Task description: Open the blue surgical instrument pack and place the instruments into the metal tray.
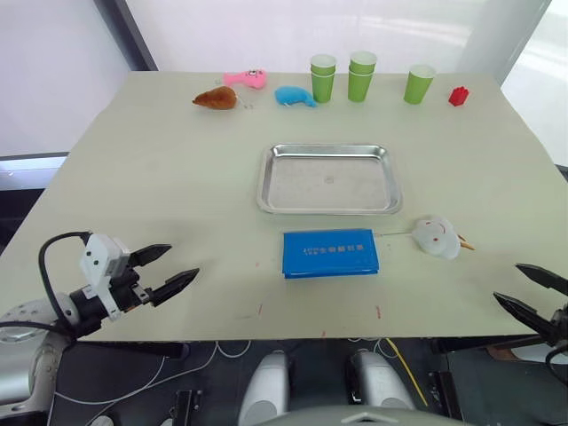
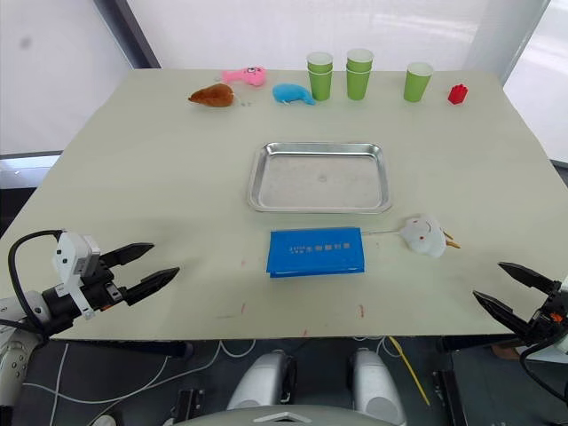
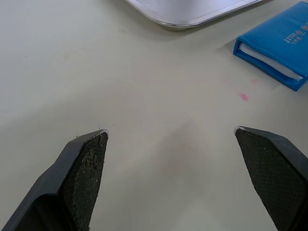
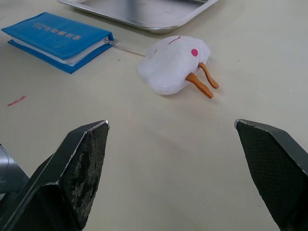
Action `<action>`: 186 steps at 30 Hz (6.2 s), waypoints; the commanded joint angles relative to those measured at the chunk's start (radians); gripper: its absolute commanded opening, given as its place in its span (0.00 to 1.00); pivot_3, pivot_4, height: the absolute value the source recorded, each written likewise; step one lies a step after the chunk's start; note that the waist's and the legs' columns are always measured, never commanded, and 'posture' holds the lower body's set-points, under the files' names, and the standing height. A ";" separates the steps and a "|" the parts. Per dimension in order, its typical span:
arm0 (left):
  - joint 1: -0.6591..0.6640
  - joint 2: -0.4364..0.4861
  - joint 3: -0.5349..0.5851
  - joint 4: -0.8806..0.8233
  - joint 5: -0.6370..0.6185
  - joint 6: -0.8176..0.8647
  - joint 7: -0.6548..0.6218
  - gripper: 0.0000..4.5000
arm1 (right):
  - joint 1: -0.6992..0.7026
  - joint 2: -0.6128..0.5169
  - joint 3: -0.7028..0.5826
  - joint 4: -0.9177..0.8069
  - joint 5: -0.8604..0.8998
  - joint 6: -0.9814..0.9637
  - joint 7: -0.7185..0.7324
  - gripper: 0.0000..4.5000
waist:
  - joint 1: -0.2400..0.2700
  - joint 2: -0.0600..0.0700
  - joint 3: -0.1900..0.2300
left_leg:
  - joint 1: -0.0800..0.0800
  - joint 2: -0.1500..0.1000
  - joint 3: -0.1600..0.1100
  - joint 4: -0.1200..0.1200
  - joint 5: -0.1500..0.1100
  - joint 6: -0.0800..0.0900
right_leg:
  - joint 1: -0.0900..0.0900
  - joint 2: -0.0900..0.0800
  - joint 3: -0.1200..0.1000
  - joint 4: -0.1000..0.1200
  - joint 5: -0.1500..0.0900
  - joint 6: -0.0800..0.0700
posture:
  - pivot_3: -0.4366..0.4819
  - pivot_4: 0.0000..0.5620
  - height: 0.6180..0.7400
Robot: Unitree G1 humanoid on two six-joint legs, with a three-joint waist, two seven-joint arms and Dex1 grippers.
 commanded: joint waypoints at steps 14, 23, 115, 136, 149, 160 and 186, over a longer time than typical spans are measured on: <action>-0.039 -0.004 -0.007 0.047 0.012 -0.048 -0.055 1.00 | -0.043 -0.005 -0.039 0.075 0.010 -0.075 0.039 0.97 | 0.000 0.000 0.000 | 0.000 0.000 0.001 0.000 0.000 0.000 | 0.000 0.000 0.000 0.000 0.000 0.000 | 0.48 0.27 1.00; -0.110 0.033 -0.078 0.086 0.036 -0.036 -0.102 1.00 | -0.094 -0.016 0.025 -0.059 0.011 0.056 -0.059 0.97 | -0.001 0.000 0.000 | 0.000 0.000 0.001 0.000 0.000 0.000 | 0.000 0.001 0.000 0.000 0.000 0.000 | 0.48 0.27 1.00; -0.524 -0.206 -0.540 0.390 0.252 -0.214 -0.277 0.00 | -0.416 0.064 0.615 -0.298 -0.314 0.355 -0.401 0.01 | 0.000 0.000 0.000 | -0.002 -0.002 -0.005 0.002 0.000 0.000 | 0.000 0.001 -0.002 0.002 0.001 0.000 | 0.48 0.27 1.00; -0.390 0.038 -0.366 0.111 0.041 -0.234 -0.463 0.14 | -0.216 0.009 0.505 -0.259 -0.286 -0.247 -0.098 0.63 | 0.000 -0.002 0.002 | -0.001 -0.001 -0.003 0.002 0.000 0.000 | 0.000 0.001 -0.001 0.001 0.000 0.000 | 0.48 0.27 1.00; -0.450 0.140 -0.388 0.016 -0.098 -0.138 -0.603 0.98 | -0.495 0.094 0.679 0.156 -0.417 -0.751 0.014 1.00 | -0.002 -0.001 0.005 | -0.001 0.000 -0.001 0.002 0.000 0.000 | 0.000 0.002 -0.001 0.002 0.000 0.000 | 0.48 0.27 1.00; -0.471 0.155 -0.412 -0.003 -0.160 -0.130 -0.604 0.98 | -0.703 0.155 0.776 0.438 -0.508 -0.995 -0.038 1.00 | -0.008 0.000 0.006 | 0.001 0.000 -0.002 0.002 0.000 0.000 | 0.000 0.002 0.000 0.003 0.001 0.000 | 0.48 0.27 1.00; -0.457 0.137 -0.437 -0.004 -0.156 -0.200 -0.604 1.00 | -0.676 0.111 0.841 0.276 -0.289 -0.687 0.074 0.01 | -0.020 0.001 0.006 | 0.000 0.000 -0.003 0.002 0.000 0.000 | 0.000 0.002 0.000 0.003 0.001 -0.001 | 0.48 0.27 1.00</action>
